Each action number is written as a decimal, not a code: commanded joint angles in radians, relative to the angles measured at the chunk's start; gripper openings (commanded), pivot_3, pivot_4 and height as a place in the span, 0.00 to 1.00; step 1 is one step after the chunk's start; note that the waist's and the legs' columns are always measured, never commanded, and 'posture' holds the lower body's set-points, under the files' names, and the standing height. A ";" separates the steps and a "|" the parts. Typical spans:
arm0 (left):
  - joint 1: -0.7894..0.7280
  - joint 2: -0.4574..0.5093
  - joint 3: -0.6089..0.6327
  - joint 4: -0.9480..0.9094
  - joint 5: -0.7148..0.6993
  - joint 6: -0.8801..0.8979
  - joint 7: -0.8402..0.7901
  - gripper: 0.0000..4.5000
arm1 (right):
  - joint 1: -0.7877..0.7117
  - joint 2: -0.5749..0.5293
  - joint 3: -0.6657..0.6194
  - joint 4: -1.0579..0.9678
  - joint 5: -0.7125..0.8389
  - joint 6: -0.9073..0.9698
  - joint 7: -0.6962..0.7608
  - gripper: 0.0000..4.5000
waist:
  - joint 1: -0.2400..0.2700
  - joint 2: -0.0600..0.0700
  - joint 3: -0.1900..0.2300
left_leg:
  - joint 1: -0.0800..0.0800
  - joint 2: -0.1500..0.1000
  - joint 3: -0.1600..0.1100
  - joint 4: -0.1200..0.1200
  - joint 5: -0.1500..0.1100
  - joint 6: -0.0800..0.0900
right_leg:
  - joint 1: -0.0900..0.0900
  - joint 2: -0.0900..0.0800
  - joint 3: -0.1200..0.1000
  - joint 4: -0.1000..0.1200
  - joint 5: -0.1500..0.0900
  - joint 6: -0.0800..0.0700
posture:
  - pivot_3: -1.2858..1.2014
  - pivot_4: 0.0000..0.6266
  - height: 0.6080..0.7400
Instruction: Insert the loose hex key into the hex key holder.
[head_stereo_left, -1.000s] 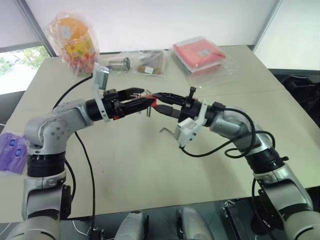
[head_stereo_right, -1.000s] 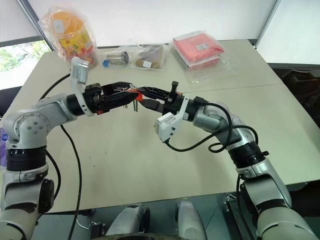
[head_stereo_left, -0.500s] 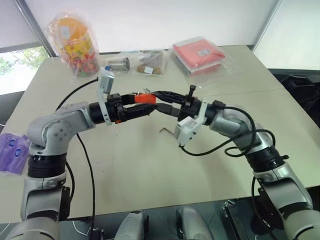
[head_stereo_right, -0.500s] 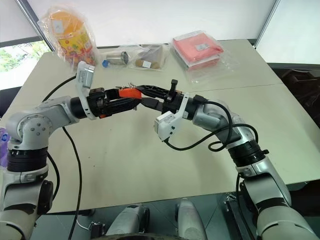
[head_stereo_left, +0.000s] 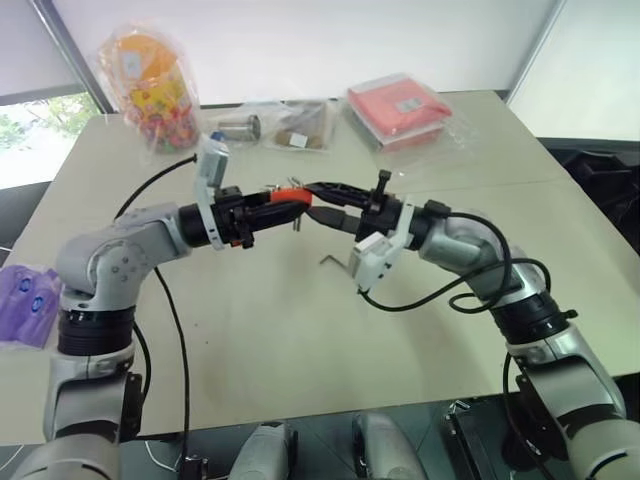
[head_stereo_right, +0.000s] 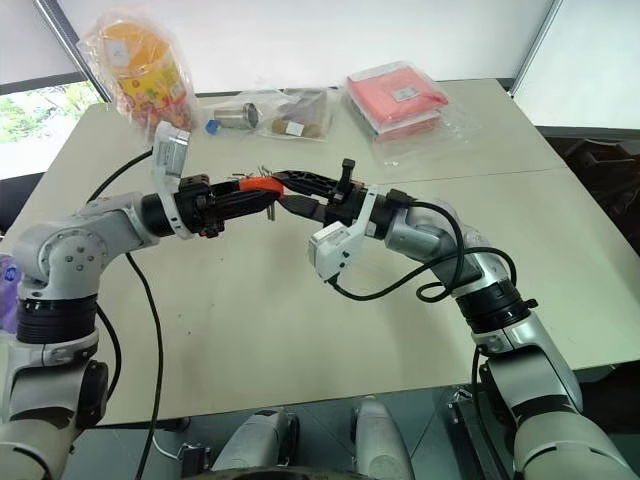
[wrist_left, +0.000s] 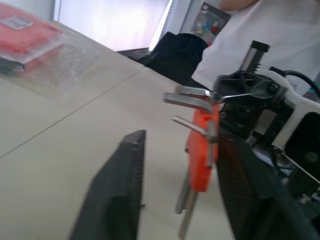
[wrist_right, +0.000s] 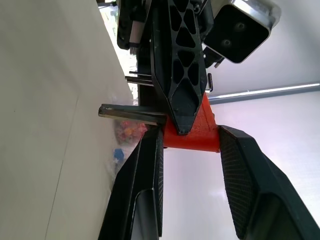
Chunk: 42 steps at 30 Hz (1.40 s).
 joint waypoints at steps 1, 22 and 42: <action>-0.020 0.001 0.015 -0.006 0.013 -0.026 0.012 0.01 | -0.009 0.002 -0.005 -0.044 0.015 -0.021 0.004 0.23 | 0.000 0.000 0.000 | 0.000 0.000 0.000 0.000 0.000 0.000 | 0.000 0.000 0.000 0.000 0.000 0.000 | 0.52 0.24 1.00; -0.014 -0.011 -0.001 -0.024 0.022 -0.029 0.002 0.00 | 0.020 -0.032 0.026 -0.027 0.042 -0.042 0.106 0.76 | 0.000 0.000 0.000 | 0.000 0.000 0.000 0.000 0.000 0.000 | 0.000 0.000 0.000 0.000 0.000 0.000 | 0.52 0.24 1.00; 0.098 0.065 0.040 -0.144 0.082 -0.120 0.049 0.00 | 0.198 -0.025 -0.076 -0.328 0.570 1.190 0.412 0.99 | 0.006 0.000 0.000 | 0.000 0.000 -0.001 0.001 0.000 0.000 | 0.001 -0.002 0.001 0.000 0.000 0.000 | 0.52 0.24 1.00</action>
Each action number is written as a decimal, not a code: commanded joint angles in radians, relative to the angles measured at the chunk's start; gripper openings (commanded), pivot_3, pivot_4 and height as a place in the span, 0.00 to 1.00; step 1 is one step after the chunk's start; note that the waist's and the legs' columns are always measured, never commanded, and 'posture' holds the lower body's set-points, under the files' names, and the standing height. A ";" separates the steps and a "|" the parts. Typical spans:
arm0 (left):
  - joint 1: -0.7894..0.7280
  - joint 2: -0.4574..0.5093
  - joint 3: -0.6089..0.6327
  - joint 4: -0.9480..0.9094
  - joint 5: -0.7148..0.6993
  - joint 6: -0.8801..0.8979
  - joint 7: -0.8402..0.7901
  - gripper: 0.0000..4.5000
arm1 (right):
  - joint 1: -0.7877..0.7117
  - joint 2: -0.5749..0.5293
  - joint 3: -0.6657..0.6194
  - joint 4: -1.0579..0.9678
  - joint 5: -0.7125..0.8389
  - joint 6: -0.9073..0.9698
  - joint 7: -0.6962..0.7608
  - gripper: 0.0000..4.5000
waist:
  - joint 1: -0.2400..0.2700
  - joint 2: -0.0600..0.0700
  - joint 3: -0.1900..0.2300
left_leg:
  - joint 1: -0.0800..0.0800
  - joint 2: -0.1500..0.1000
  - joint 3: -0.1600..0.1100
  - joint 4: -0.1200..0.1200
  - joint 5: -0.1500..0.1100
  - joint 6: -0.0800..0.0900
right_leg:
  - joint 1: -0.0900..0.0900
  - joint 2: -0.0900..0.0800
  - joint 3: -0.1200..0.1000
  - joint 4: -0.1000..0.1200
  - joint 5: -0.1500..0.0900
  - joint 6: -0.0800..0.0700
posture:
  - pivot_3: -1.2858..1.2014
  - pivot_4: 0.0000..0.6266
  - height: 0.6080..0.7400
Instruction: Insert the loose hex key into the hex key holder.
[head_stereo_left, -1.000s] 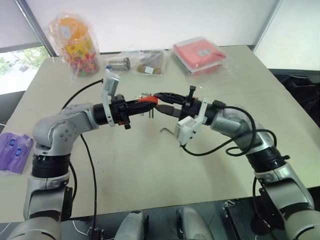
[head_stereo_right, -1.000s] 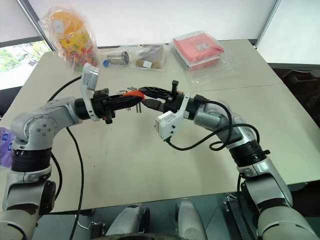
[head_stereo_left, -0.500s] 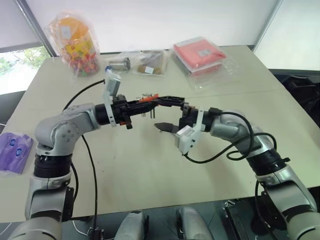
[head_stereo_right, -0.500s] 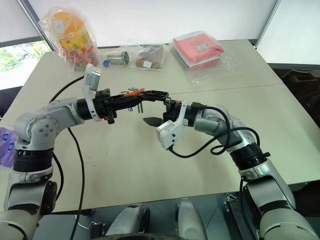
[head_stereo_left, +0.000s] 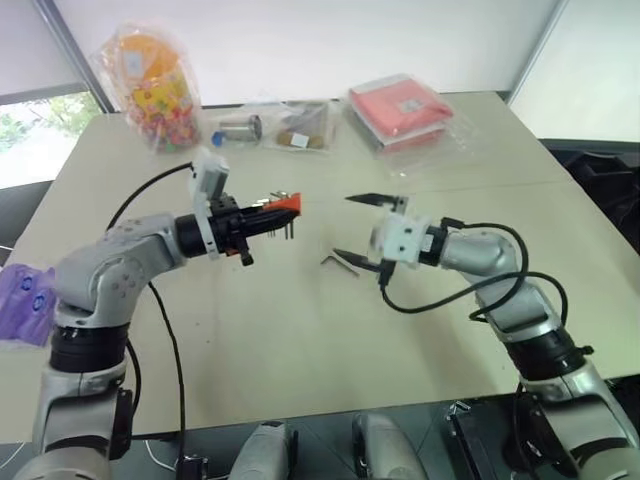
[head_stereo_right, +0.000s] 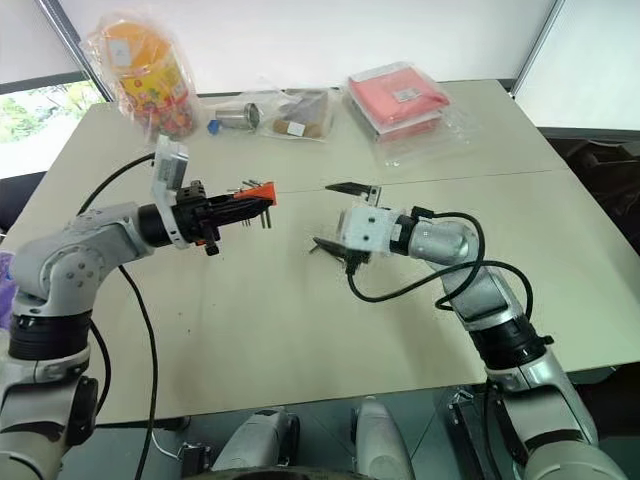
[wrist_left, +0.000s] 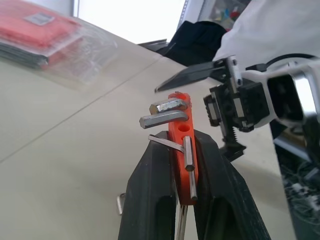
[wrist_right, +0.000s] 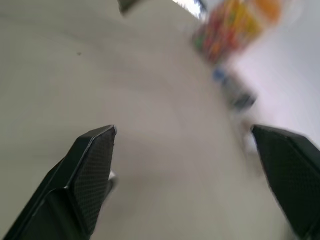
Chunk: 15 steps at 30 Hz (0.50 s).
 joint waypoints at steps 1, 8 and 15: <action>0.002 0.011 0.042 -0.065 0.004 -0.032 0.027 0.00 | -0.008 0.009 -0.003 -0.094 0.082 0.340 0.021 0.99 | 0.001 0.000 0.000 | 0.000 0.000 0.000 0.000 0.000 0.000 | 0.000 0.000 0.000 0.000 0.000 0.000 | 0.52 0.24 1.00; 0.037 0.020 0.066 -0.120 -0.004 -0.030 0.075 0.00 | -0.040 0.141 0.033 0.047 0.067 0.540 -0.091 0.99 | -0.002 0.000 0.000 | 0.000 0.000 0.000 0.000 0.000 0.000 | 0.000 0.000 0.000 0.000 0.000 0.000 | 0.52 0.24 1.00; 0.075 0.026 0.086 -0.160 -0.018 -0.022 0.111 0.00 | -0.110 0.217 0.077 0.208 0.021 0.546 -0.155 0.99 | -0.002 0.000 0.000 | 0.000 0.000 0.001 0.000 0.000 0.000 | -0.001 0.000 0.000 0.000 0.000 0.000 | 0.52 0.24 1.00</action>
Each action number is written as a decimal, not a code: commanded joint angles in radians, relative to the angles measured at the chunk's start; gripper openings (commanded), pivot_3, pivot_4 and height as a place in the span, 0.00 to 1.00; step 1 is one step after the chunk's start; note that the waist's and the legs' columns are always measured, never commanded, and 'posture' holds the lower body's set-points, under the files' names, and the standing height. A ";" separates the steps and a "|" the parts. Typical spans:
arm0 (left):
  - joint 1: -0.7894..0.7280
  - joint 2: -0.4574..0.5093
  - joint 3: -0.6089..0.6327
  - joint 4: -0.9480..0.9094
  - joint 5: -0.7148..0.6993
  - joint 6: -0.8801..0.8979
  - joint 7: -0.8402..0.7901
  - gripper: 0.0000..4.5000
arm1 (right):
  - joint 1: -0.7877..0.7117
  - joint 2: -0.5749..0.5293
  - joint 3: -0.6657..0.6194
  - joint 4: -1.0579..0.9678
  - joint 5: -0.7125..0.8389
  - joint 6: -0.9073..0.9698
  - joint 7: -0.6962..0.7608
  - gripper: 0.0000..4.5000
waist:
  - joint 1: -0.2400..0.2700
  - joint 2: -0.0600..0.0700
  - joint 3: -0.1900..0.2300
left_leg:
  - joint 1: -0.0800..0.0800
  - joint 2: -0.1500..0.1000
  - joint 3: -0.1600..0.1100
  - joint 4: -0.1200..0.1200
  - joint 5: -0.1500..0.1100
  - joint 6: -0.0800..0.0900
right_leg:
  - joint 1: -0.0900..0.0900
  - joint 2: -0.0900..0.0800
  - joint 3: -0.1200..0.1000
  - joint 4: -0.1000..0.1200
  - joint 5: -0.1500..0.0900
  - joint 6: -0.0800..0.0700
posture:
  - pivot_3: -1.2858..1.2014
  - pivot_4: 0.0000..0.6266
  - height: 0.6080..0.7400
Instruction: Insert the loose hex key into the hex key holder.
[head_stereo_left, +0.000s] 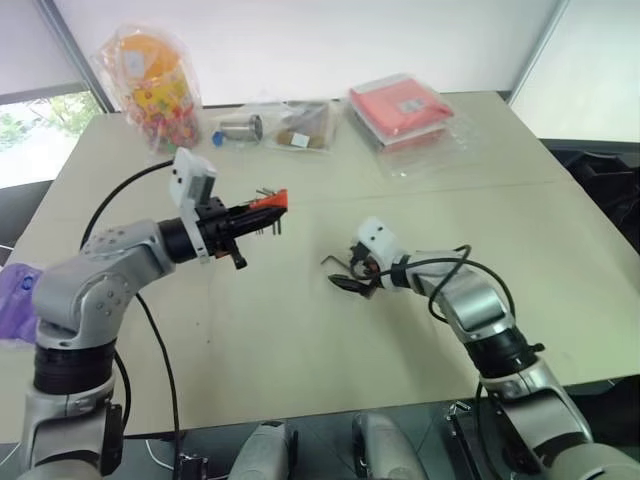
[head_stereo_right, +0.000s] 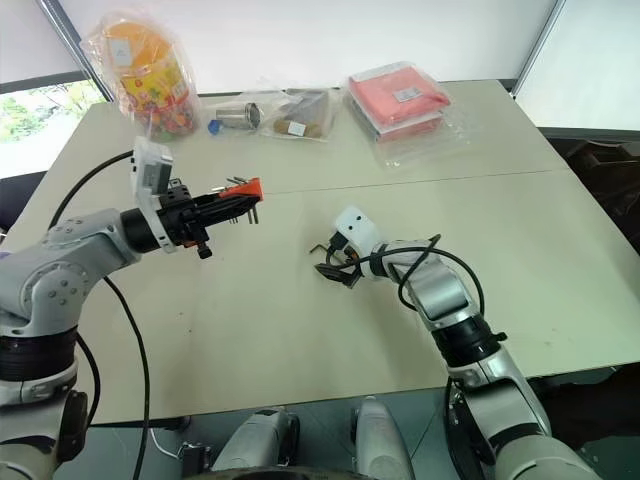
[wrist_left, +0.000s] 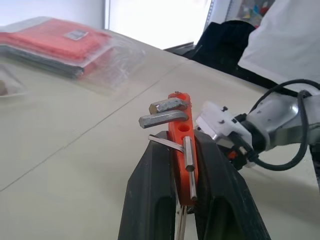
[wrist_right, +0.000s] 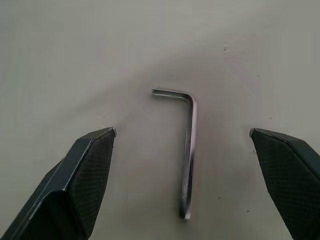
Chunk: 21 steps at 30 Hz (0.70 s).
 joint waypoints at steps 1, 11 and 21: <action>0.006 0.013 0.032 -0.052 -0.018 -0.007 0.016 0.00 | -0.047 0.015 0.020 0.042 -0.030 -0.009 -0.021 0.99 | 0.000 0.000 0.000 | 0.000 0.000 0.000 0.000 0.000 0.000 | 0.000 0.000 0.000 0.000 0.000 0.000 | 0.52 0.24 1.00; 0.038 0.008 0.037 -0.094 -0.023 -0.011 0.064 0.00 | -0.103 0.016 0.073 0.156 -0.075 -0.031 -0.010 0.45 | -0.002 0.000 0.000 | 0.001 0.000 0.000 0.000 0.000 0.000 | 0.001 0.001 0.000 0.000 0.000 0.000 | 0.52 0.24 1.00; 0.049 0.004 0.039 -0.098 -0.020 -0.025 0.085 0.00 | -0.117 0.016 0.037 0.158 -0.079 -0.089 -0.029 0.01 | 0.000 0.000 0.000 | 0.001 0.000 0.000 0.001 0.000 0.000 | 0.001 0.001 -0.001 0.000 0.000 0.000 | 0.52 0.24 1.00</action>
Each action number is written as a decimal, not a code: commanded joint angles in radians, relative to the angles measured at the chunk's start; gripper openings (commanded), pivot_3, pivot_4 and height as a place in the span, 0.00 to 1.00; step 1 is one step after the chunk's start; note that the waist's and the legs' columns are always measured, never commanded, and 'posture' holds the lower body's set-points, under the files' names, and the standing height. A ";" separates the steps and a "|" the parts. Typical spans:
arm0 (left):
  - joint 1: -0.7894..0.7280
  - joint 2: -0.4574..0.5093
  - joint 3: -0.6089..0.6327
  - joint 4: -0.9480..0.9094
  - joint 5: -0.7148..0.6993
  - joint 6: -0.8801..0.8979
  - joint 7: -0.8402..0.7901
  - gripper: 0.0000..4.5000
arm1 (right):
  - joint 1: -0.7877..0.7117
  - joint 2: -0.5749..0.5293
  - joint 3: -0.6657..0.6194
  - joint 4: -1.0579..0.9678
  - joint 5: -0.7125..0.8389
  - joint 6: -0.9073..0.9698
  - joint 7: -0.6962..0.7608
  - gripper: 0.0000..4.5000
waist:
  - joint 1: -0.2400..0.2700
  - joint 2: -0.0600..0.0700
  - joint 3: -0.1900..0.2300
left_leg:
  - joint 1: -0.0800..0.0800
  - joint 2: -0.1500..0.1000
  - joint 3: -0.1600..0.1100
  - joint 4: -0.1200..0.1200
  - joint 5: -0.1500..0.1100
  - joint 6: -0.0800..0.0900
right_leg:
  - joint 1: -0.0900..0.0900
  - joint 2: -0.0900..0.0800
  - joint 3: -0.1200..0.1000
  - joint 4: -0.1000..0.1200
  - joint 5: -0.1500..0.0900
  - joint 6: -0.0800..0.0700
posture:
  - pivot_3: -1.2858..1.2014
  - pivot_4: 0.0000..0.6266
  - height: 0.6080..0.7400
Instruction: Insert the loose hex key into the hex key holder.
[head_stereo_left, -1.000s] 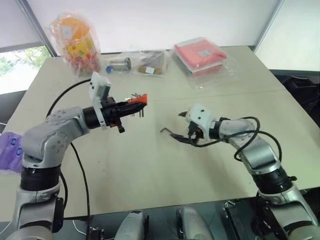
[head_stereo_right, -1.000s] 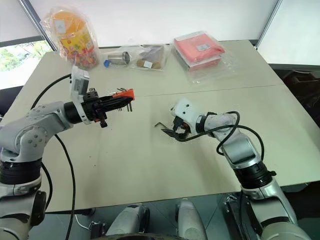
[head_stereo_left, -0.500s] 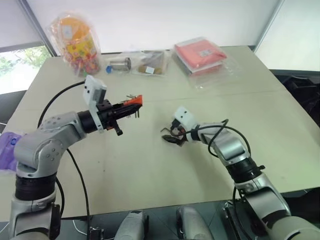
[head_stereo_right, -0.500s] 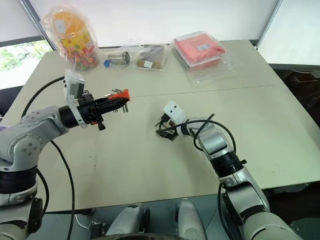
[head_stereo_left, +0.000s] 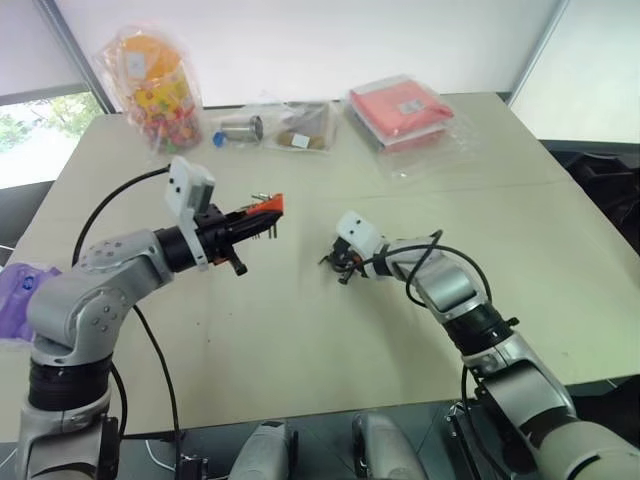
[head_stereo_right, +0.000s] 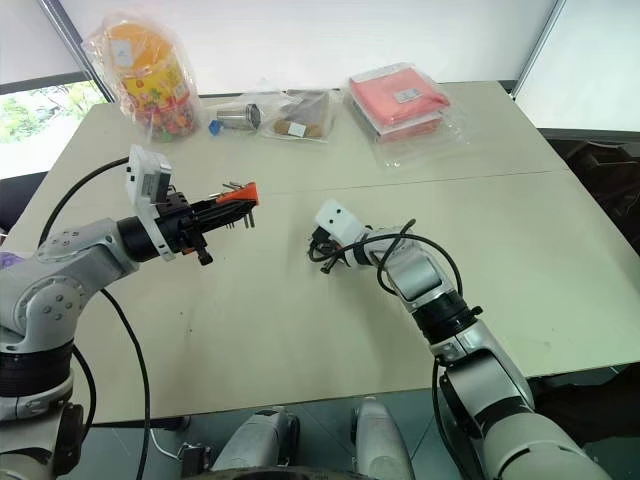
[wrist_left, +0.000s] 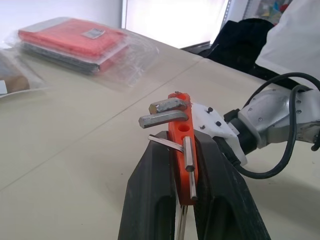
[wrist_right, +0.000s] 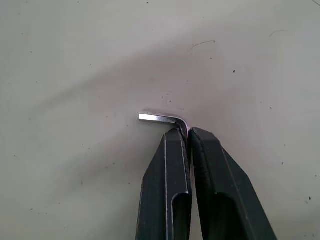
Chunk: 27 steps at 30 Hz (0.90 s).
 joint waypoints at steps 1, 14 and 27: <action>-0.014 -0.001 0.027 -0.018 -0.008 -0.027 0.005 0.00 | -0.001 0.001 -0.095 0.007 -0.009 -0.138 -0.082 0.01 | 0.001 0.000 0.000 | 0.000 0.000 0.000 0.000 0.000 0.000 | 0.000 0.000 0.000 0.000 0.000 0.000 | 0.52 0.24 1.00; -0.165 -0.090 -0.059 0.149 0.070 -0.100 -0.014 0.00 | -0.063 0.280 -0.487 -0.137 0.325 -0.576 -0.346 0.01 | -0.010 0.000 0.000 | -0.001 0.000 0.001 -0.002 0.000 0.000 | -0.003 0.001 0.000 0.001 0.000 0.000 | 0.52 0.24 1.00; -0.298 -0.129 -0.109 0.252 0.103 -0.100 -0.076 0.00 | -0.026 0.437 -0.409 -0.224 0.461 -0.607 -0.277 0.01 | -0.014 0.000 0.000 | -0.002 0.000 0.000 -0.002 0.000 0.000 | -0.004 0.000 0.000 0.002 0.000 0.000 | 0.52 0.24 1.00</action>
